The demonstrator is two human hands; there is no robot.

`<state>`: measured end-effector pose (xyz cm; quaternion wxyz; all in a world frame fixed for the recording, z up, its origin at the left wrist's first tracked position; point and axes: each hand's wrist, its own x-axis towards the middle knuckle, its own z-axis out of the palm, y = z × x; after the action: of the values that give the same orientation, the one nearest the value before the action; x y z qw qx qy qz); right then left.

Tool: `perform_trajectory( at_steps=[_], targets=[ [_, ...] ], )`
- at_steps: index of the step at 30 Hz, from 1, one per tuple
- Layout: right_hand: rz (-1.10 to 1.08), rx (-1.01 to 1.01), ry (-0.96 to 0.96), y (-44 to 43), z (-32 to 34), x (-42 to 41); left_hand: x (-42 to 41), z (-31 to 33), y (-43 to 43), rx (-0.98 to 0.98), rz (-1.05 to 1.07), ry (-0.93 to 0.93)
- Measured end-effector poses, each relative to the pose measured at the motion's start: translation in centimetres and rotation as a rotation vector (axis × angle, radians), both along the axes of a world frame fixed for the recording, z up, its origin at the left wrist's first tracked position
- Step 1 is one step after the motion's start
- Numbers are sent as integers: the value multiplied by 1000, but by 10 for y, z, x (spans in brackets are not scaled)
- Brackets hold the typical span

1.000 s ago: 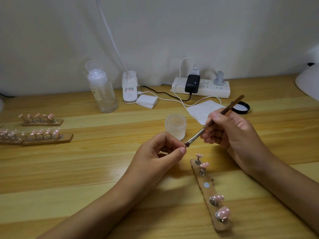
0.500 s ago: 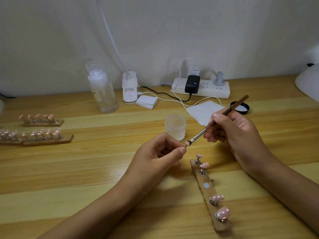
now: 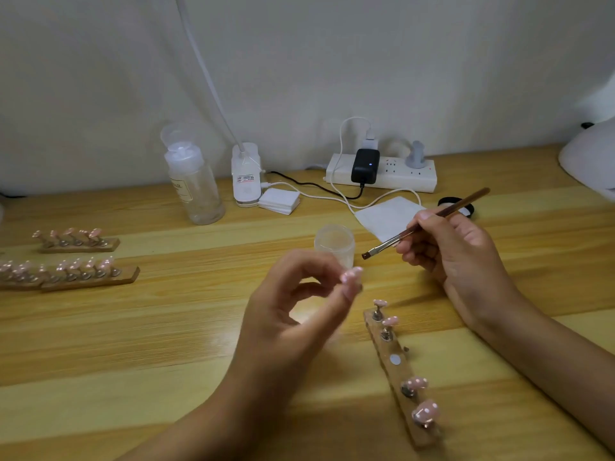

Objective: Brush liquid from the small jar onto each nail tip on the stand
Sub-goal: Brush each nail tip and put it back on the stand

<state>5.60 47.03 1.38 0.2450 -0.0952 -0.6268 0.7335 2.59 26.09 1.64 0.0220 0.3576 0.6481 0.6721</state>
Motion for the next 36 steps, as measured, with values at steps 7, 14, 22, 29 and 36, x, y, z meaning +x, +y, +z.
perform_trajectory(
  at_steps=[7, 14, 22, 29, 36],
  targets=[
    [1, 15, 3, 0, -3, -1, 20, -6, 6, -503, -107, 383],
    [13, 53, 21, 0, -7, -1, 16, -9, 13, -542, -90, 349],
    [-15, 72, 12, 2, -8, 0, 16, -12, -1, -605, -169, 479],
    [-42, 77, 18, 2, -6, -1, 21, -11, 2, -610, -211, 555],
    [-76, 124, 44, 4, -7, -1, 16, -10, 5, -540, -250, 368]
  ],
)
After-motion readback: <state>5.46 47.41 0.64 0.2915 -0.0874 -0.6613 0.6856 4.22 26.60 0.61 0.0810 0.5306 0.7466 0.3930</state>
